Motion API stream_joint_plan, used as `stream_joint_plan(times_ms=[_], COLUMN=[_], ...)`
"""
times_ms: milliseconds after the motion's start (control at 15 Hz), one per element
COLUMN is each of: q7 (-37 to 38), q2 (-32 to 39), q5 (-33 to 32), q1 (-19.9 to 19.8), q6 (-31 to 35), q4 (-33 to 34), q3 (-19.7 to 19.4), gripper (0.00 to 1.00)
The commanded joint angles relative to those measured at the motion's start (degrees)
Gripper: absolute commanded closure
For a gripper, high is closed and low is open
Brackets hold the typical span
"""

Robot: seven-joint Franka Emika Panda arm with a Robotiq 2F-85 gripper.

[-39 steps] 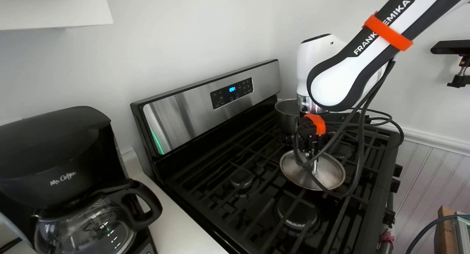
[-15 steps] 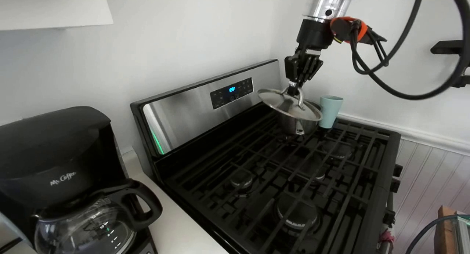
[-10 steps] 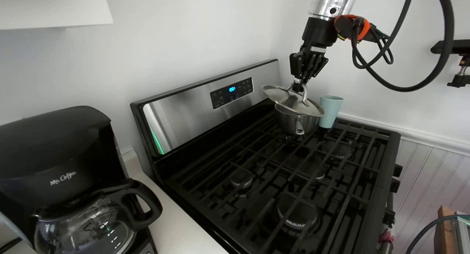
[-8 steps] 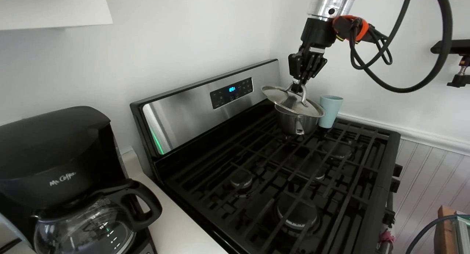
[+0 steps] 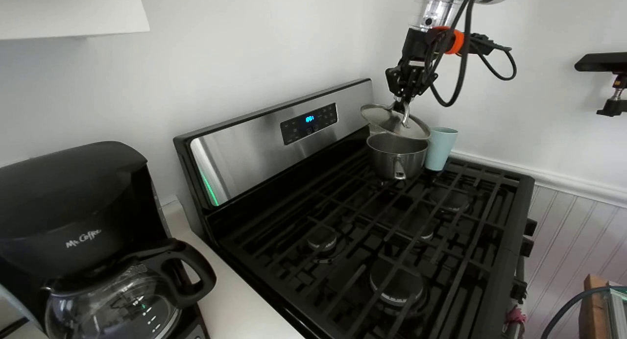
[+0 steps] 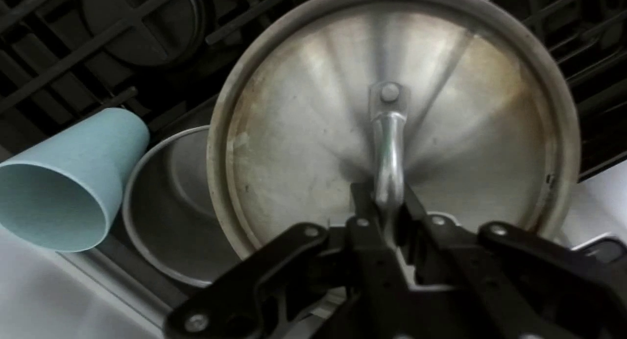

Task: Put the silver lid on the silver pot

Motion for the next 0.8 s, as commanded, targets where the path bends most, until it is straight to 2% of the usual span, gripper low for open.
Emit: stream_joint_plan(times_ms=[0,200,333,733], q7=[5.8,6.9,9.5,14.3], q2=[9.4,13.9,15.1,19.5], q5=[-3.8,-2.0,-3.7,-2.8], q1=[-1.1,-1.6,-1.9,-3.3], q6=[-5.4,-8.6,-8.7,-7.8], q4=[10.5,15.9,17.2,19.9], q3=[-0.7,-1.4,-2.3,-4.3], gripper=[0.96,0.96,0.96,0.96])
